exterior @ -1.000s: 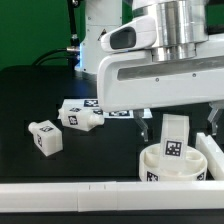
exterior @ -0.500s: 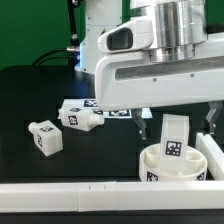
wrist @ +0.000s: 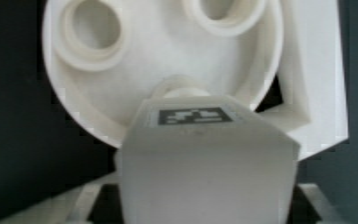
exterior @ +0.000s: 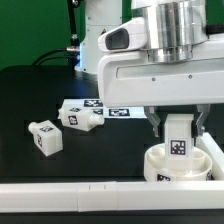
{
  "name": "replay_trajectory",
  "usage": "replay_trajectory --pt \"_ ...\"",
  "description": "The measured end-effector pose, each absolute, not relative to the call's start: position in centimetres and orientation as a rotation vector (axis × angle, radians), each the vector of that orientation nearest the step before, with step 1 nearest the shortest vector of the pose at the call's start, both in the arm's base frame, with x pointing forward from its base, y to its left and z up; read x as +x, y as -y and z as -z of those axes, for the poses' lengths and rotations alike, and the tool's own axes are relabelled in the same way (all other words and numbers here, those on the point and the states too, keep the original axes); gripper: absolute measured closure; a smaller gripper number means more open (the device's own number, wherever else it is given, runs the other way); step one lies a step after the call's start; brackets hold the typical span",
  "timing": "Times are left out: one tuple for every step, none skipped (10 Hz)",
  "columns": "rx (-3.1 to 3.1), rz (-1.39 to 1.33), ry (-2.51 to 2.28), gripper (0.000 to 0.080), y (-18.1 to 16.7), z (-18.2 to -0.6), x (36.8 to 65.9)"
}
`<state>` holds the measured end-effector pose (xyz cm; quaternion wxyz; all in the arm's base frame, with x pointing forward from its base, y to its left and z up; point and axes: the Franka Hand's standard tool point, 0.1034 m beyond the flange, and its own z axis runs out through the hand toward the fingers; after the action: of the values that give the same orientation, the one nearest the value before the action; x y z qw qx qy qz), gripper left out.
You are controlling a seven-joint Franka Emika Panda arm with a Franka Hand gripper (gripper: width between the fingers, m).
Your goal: Assemble stool
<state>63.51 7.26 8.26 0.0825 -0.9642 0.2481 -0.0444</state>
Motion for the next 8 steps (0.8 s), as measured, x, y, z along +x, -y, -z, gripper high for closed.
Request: replay_trajectory --pt "-2.796 0.107 -0.969 0.0465 -7.4 -8.3 63.8" --pt "-2.674 0.081 -1.235 0.0465 -8.0 -8.2 63.9" --pt "-2.541 0.051 -1.454 0.0465 -8.6 -8.1 64.0" --pt "-2.474 0.031 -1.531 0.0465 -8.6 -8.1 64.0" --pt "-2.435 0.022 -1.591 0.0464 -8.7 -8.2 64.0" --pt "-2.410 0.016 -1.628 0.0464 -8.7 -8.2 63.9" --pt "-2.339 -0.001 -1.719 0.0464 -8.8 -8.1 63.9" --pt "-2.227 -0.031 -1.850 0.0464 -8.9 -8.1 64.0"
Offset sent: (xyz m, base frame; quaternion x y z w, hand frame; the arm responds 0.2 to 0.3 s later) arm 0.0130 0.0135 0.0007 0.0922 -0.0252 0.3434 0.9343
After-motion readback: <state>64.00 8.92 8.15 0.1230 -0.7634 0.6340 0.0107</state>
